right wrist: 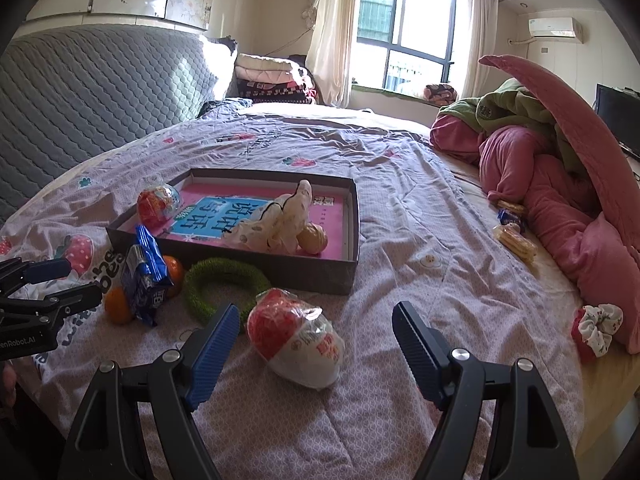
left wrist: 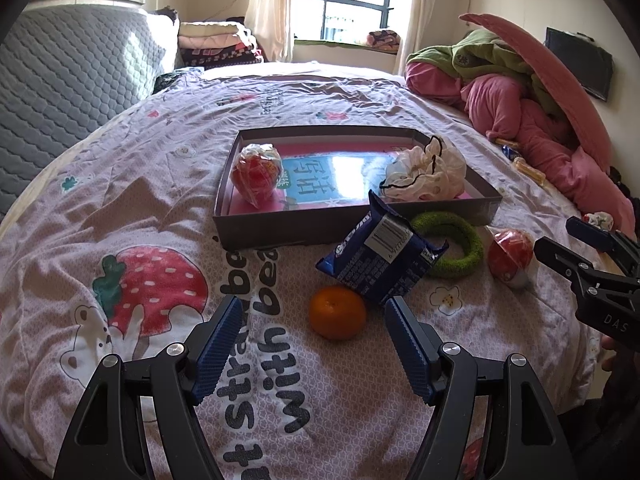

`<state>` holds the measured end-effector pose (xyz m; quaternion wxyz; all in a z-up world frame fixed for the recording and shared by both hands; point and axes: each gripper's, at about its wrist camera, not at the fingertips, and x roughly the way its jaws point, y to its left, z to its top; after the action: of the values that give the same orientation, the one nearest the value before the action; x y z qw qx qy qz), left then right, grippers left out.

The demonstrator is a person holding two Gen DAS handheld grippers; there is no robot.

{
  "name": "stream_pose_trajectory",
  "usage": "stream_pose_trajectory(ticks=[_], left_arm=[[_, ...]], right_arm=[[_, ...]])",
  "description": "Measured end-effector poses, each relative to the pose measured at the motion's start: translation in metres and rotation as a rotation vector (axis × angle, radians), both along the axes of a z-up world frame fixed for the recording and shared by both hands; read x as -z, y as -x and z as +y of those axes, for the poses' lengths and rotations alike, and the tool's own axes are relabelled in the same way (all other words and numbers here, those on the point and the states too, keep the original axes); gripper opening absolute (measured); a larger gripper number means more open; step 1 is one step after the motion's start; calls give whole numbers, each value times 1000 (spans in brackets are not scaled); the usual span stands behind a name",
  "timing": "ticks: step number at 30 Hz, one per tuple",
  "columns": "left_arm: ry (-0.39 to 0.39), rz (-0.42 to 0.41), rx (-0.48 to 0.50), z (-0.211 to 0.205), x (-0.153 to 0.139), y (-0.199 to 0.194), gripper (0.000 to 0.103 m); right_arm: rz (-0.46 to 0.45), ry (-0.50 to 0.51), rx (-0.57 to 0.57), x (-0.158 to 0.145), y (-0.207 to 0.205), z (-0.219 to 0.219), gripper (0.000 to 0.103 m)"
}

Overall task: Organize objects
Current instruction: 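Move both open tools toward the orange and the green fuzzy ring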

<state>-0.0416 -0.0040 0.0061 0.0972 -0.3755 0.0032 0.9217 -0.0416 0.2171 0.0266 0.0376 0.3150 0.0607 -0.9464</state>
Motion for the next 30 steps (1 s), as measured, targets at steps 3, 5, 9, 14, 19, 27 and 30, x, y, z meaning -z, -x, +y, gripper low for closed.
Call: stream_pose_trajectory(ticks=[3, 5, 9, 14, 19, 27, 30], left_arm=[[8, -7, 8, 1, 4, -1, 75], [13, -7, 12, 1, 5, -1, 75], [13, -15, 11, 0, 9, 0, 75], [3, -23, 16, 0, 12, 2, 75], [12, -25, 23, 3, 14, 4, 75], [19, -31, 20, 4, 17, 7, 75], [28, -37, 16, 4, 19, 8, 75]], right_arm=[[-14, -4, 0, 4, 0, 2, 78], [-23, -8, -3, 7, 0, 3, 78], [-35, -23, -8, 12, -2, 3, 78], [-45, -36, -7, 16, -2, 5, 78], [-39, -43, -7, 16, -3, 5, 78], [-9, -59, -51, 10, -5, -10, 78], [-4, -73, -80, 10, -6, -21, 78]])
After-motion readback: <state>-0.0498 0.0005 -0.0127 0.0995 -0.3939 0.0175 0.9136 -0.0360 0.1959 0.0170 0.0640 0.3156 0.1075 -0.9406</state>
